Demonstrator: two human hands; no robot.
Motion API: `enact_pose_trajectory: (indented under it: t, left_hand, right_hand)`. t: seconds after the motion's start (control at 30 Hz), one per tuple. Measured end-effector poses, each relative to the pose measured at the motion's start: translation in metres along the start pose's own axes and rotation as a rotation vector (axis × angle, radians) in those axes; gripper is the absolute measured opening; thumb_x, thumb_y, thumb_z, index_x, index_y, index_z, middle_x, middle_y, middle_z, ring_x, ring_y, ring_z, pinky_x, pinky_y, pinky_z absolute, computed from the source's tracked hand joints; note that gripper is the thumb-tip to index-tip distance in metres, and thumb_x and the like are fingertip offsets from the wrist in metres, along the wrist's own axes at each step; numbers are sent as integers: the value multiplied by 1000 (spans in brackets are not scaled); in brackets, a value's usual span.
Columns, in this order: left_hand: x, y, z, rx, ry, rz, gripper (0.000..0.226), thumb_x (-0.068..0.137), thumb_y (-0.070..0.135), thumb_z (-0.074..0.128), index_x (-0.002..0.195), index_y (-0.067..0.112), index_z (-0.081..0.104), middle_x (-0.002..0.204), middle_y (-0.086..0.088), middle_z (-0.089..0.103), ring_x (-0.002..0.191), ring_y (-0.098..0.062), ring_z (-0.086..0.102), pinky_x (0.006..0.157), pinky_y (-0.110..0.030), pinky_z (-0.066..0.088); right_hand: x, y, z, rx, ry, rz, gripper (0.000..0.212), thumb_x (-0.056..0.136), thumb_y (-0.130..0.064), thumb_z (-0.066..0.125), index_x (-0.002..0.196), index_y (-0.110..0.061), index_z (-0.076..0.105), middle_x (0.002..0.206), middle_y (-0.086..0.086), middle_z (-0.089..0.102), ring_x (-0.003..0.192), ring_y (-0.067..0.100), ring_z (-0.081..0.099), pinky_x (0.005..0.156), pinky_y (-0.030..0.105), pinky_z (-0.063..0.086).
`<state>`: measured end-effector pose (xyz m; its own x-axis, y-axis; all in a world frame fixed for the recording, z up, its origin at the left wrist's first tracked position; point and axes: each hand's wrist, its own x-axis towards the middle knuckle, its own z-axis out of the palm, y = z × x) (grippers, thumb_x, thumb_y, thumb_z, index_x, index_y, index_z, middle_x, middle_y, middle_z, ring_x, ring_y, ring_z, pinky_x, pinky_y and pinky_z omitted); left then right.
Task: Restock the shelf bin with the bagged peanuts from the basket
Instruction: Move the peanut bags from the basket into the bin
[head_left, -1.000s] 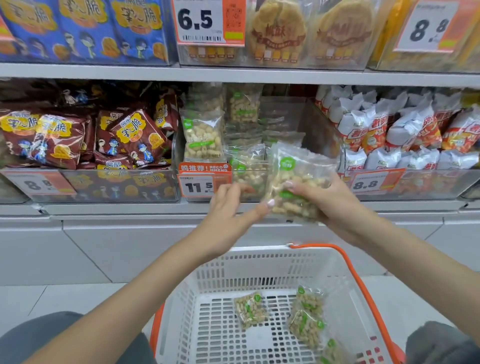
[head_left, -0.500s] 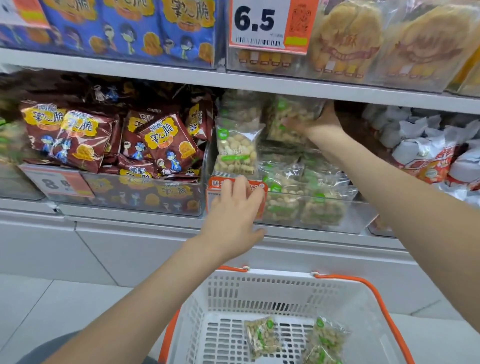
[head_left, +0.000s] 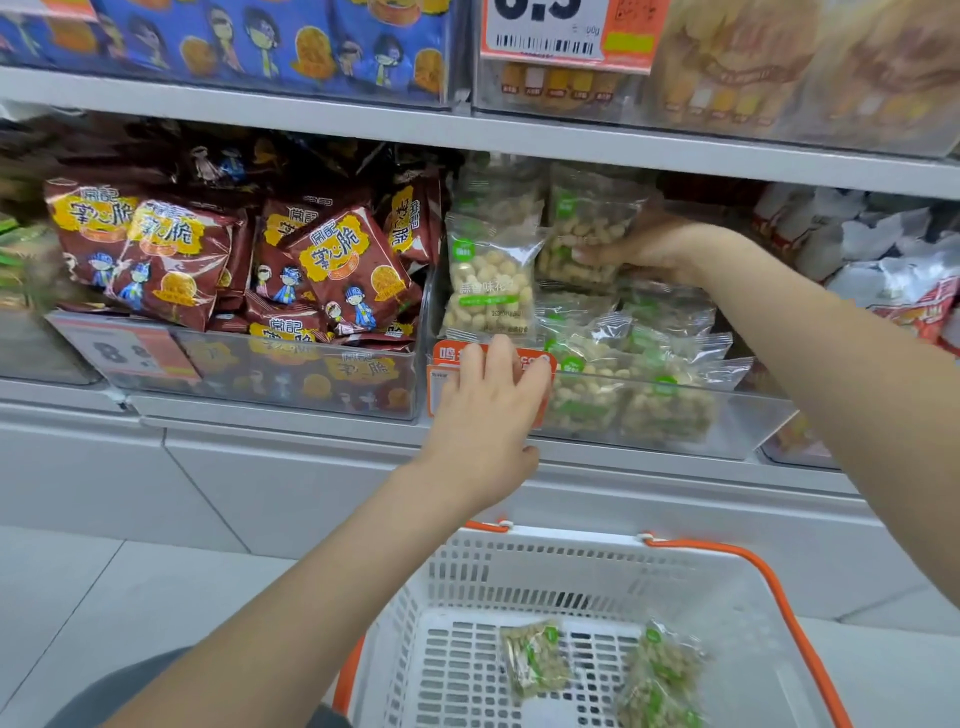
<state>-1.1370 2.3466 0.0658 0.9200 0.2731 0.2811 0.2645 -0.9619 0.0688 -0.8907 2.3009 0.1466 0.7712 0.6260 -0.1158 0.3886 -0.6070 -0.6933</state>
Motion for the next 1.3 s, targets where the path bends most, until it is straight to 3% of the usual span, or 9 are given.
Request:
enact_pose_trajectory:
  t: [0.07, 0.2, 0.37, 0.47, 0.67, 0.87, 1.03, 1.13, 1.3]
  left_hand:
    - [0, 0, -1, 1, -2, 3, 54, 78, 30, 67, 120, 17, 35, 122, -9, 31, 106, -29, 31, 73, -31, 28]
    - [0, 1, -2, 7, -13, 0, 54, 79, 31, 66, 120, 18, 34, 121, -9, 30, 106, -28, 31, 72, -31, 27]
    - [0, 3, -3, 5, -5, -11, 50, 80, 30, 65, 115, 17, 33, 120, -8, 30, 106, -28, 31, 71, -31, 26]
    - [0, 3, -3, 9, 0, -15, 50, 80, 30, 66, 115, 17, 34, 120, -9, 31, 105, -29, 31, 70, -32, 26]
    - [-1, 3, -2, 8, 11, -2, 51, 79, 30, 67, 117, 16, 35, 120, -9, 31, 105, -29, 32, 70, -32, 28]
    - [1, 3, 0, 19, 20, -17, 48, 79, 29, 66, 113, 17, 34, 120, -9, 31, 105, -29, 32, 69, -32, 27]
    - [0, 2, 2, 30, 22, -3, 52, 80, 29, 64, 120, 16, 33, 121, -9, 30, 106, -29, 31, 70, -32, 27]
    - [-2, 2, 4, 3, 56, -3, 48, 81, 24, 63, 121, 13, 38, 118, -11, 33, 104, -30, 33, 68, -32, 27]
    - [-8, 17, 23, -115, 127, 68, 24, 78, 11, 62, 99, 8, 51, 100, -11, 47, 92, -31, 45, 62, -34, 30]
  right_hand:
    - [-3, 3, -5, -14, 79, 21, 128, 59, -45, 85, 151, -8, 4, 155, 7, 27, 139, 25, 31, 111, 38, 35]
    - [-13, 4, -6, 163, 254, -14, 134, 31, -48, 93, 142, -12, 27, 141, 9, 45, 127, 28, 47, 100, 44, 48]
    - [-16, 8, 12, 172, 339, -125, 78, 70, -20, 82, 134, -12, 38, 114, 3, 54, 103, 19, 59, 93, 34, 51]
    - [-15, 9, 24, 109, 400, -156, 75, 74, -24, 80, 136, -12, 38, 107, -3, 49, 94, 10, 51, 86, 21, 43]
    - [-17, 13, 29, 201, 483, -200, 70, 76, -19, 77, 134, -11, 39, 107, 0, 54, 93, 13, 55, 84, 26, 46]
    - [-18, 20, 41, 110, 440, -141, 67, 78, -18, 76, 132, -12, 37, 109, 6, 58, 92, 19, 56, 55, 14, 40]
    - [-31, 22, 32, 117, 487, -115, 67, 78, -19, 75, 131, -8, 37, 120, 11, 58, 106, 25, 58, 79, 29, 47]
    - [-64, 28, 29, 180, 599, -181, 53, 79, -25, 75, 120, -11, 44, 109, 4, 60, 92, 16, 58, 78, 26, 47]
    - [-148, 69, 45, 335, 729, -361, 28, 84, -17, 68, 103, -20, 48, 88, -4, 53, 76, 12, 54, 67, 17, 46]
